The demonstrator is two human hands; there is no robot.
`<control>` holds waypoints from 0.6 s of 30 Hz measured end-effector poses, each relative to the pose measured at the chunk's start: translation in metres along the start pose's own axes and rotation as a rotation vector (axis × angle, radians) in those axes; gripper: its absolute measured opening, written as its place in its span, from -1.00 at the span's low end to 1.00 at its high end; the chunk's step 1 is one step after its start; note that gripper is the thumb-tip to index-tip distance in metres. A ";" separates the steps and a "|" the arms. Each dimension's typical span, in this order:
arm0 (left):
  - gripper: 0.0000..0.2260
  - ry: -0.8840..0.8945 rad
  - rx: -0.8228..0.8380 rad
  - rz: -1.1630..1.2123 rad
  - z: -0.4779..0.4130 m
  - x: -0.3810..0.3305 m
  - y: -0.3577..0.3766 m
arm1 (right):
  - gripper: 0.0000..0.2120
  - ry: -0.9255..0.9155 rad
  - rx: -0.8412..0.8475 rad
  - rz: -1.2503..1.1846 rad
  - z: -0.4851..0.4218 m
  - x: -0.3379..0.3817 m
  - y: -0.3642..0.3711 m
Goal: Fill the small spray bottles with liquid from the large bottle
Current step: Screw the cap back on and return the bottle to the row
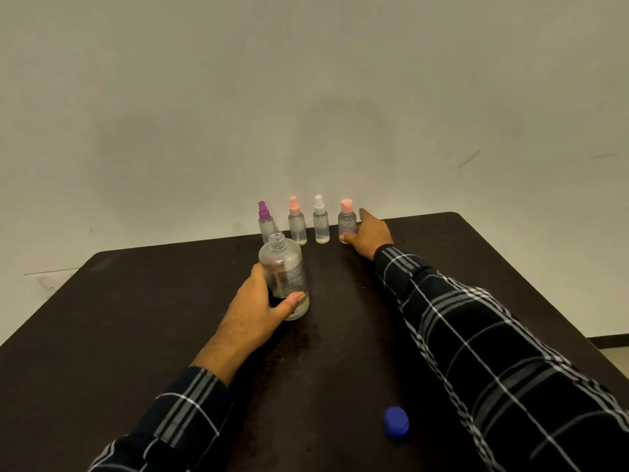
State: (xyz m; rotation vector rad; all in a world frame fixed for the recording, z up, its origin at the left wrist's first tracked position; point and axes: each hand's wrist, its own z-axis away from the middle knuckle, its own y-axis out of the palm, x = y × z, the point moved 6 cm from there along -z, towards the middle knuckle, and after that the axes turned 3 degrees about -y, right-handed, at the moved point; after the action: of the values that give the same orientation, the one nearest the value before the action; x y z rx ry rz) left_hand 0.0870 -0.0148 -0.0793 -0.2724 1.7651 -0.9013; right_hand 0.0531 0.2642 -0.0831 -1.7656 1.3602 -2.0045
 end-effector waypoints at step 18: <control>-0.38 -0.096 -0.036 0.063 0.109 -0.028 -0.001 | -0.40 -0.035 0.503 0.368 0.255 0.027 -0.043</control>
State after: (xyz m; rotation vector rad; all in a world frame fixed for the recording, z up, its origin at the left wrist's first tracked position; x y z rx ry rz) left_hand 0.1951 -0.0472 -0.0730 -0.2775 1.6928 -0.8000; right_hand 0.2806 0.1402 -0.0596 -1.2239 0.9643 -1.8813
